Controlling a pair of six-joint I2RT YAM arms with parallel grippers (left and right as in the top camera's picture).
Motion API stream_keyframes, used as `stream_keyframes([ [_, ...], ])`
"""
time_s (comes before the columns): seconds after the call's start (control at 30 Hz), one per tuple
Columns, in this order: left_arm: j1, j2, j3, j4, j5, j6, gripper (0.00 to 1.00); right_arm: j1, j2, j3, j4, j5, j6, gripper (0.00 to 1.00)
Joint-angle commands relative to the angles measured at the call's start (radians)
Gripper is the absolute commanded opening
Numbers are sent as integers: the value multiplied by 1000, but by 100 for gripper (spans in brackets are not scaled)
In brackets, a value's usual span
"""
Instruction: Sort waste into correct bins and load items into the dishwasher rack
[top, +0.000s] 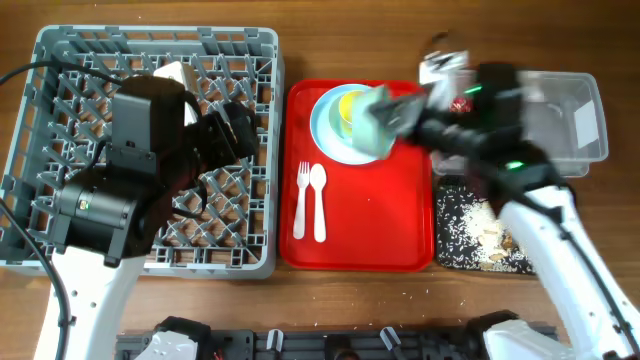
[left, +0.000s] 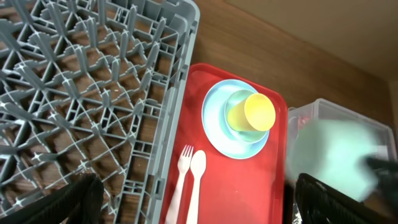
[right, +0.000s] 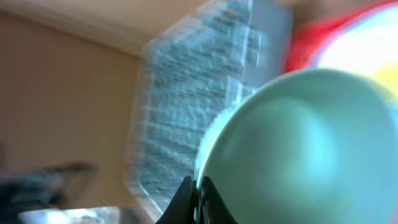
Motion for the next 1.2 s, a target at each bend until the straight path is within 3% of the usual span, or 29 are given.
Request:
stream_keyframes([
  [0.0,6,-6,3,3,-3,5,100,301,16,17,-194,627,-228,5],
  [0.03,6,-6,3,3,-3,5,100,411,32,15,-315,766,-222,5],
  [0.1,6,-6,3,3,-3,5,100,476,55,3,-389,808,-218,4],
  [0.23,6,-6,3,3,-2,5,100,488,135,-26,-406,779,-198,4],
  [0.33,6,-6,3,3,-3,5,100,488,162,-26,-396,768,-195,12],
  [0.37,6,-6,3,3,-3,5,100,488,177,-26,-404,768,-196,26],
  [0.4,6,-6,3,3,-3,5,100,488,184,-26,-410,768,-196,49],
  [0.43,6,-6,3,3,-3,5,100,488,184,-26,-418,768,-198,55],
  [0.53,6,-5,3,2,-3,5,100,466,161,0,-485,784,-193,51],
  [0.73,6,-6,3,3,-3,5,100,254,72,3,-678,784,-220,46],
  [0.93,6,-6,3,3,-3,5,100,164,89,-188,-552,823,-219,49],
  [1.1,6,-6,3,3,-2,5,100,151,98,-245,-486,833,-186,49],
  [1.17,6,-6,3,3,-3,5,100,151,98,-253,-484,865,-134,42],
])
